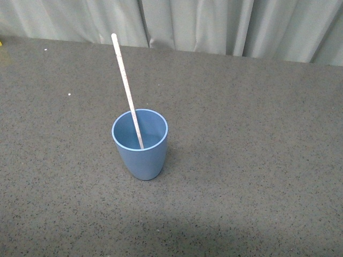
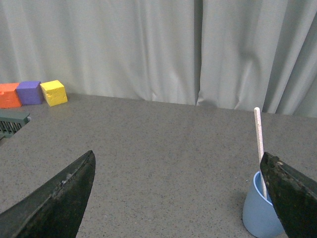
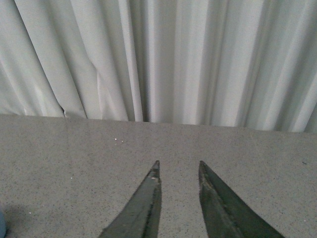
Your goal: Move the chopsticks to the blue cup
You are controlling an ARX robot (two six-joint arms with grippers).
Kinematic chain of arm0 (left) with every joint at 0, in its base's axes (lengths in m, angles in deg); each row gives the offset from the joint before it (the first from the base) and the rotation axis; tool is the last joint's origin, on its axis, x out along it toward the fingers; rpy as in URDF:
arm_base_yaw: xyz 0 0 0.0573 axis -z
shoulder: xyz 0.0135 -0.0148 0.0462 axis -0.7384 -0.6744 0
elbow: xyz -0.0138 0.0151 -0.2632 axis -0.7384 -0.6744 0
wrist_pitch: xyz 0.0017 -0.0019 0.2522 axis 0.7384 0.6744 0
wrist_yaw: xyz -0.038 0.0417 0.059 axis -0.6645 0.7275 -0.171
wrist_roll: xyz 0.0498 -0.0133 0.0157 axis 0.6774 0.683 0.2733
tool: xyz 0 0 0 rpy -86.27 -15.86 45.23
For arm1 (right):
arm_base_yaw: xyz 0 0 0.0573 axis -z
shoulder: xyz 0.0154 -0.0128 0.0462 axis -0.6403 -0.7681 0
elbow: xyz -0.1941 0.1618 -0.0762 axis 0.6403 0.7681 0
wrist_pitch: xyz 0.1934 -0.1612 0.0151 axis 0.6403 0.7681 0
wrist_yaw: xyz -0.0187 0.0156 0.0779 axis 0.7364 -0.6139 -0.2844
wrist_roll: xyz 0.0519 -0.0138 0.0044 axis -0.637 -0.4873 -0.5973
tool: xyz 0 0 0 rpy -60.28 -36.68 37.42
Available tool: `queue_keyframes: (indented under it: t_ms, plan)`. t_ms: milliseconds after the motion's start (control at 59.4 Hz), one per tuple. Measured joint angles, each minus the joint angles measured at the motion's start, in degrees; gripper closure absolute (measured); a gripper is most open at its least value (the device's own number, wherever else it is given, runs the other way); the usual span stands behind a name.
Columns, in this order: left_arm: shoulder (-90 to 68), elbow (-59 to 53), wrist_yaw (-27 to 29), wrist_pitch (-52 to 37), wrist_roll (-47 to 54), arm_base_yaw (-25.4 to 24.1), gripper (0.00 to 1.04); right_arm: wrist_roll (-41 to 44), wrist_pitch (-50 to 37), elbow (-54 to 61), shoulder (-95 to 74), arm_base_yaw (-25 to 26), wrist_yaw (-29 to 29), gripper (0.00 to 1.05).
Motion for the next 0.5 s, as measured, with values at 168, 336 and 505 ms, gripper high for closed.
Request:
queue_keyframes:
  t_ms: [168, 336, 505]
  plan:
    - [0.0, 0.0, 0.0, 0.0, 0.0, 0.0, 0.07, 0.0, 0.0, 0.0, 0.0, 0.0, 0.0, 0.42]
    - [0.0, 0.0, 0.0, 0.0, 0.0, 0.0, 0.07, 0.0, 0.0, 0.0, 0.0, 0.0, 0.0, 0.1]
    - [0.0, 0.0, 0.0, 0.0, 0.0, 0.0, 0.07, 0.0, 0.0, 0.0, 0.0, 0.0, 0.0, 0.09]
